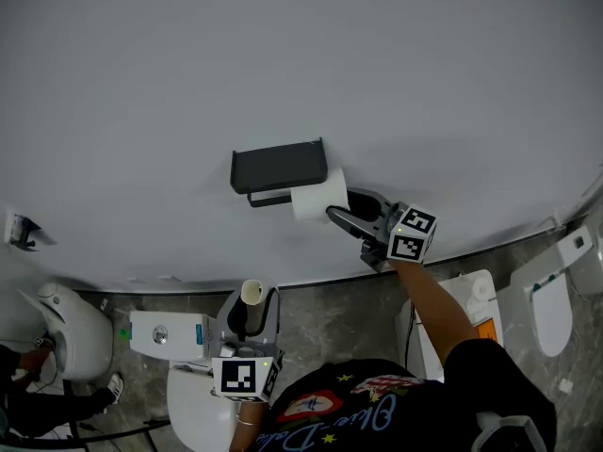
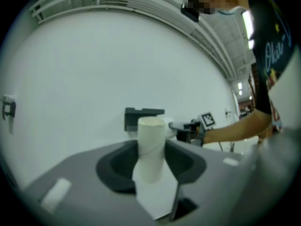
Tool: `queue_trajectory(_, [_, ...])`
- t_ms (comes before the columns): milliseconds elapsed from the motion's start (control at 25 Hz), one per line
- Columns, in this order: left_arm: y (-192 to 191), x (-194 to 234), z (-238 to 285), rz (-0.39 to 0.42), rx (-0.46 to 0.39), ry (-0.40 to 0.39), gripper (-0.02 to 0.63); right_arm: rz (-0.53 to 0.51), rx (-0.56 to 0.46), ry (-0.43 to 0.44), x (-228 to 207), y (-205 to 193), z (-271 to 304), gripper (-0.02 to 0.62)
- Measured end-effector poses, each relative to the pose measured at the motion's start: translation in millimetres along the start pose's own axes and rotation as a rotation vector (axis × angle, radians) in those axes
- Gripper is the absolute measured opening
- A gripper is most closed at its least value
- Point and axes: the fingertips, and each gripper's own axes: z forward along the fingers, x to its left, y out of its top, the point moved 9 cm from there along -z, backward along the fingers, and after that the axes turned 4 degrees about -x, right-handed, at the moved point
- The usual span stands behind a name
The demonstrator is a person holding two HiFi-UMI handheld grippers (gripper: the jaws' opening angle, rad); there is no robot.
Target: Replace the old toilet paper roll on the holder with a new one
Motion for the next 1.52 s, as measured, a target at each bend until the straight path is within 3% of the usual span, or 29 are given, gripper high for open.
queue_trajectory(320, [-7.1, 5.4, -8.3, -0.013, -0.013, 0.013, 0.17, 0.034, -0.009, 0.02, 11.6, -17.2, 29.1, 0.196])
queue_trajectory(680, [-6.0, -12.6, -8.6, -0.022, -0.019, -0.011, 0.169, 0.011, 0.008, -0.07, 28.1, -14.7, 33.0, 0.196])
queue_trajectory(1040, [-6.6, -13.8, -23.8, -0.026, -0.019, 0.011, 0.17, 0.042, 0.033, -0.037, 38.2, -27.5, 65.4, 0.196])
queue_trajectory(1240, [-8.6, -14.5, -30.4, -0.027, -0.006, 0.014, 0.169, -0.063, 0.077, -0.088, 44.1, -24.7, 53.2, 0.234])
queue_trajectory(1440, [-12.0, -17.7, -31.5, -0.026, 0.005, 0.01, 0.169, -0.093, -0.017, -0.155, 57.6, -21.4, 4.1, 0.238])
queue_trajectory(1520, [-14.2, -17.9, -31.4, -0.025, 0.02, 0.008, 0.169, -0.097, -0.01, -0.188, 71.3, -24.6, -19.4, 0.236])
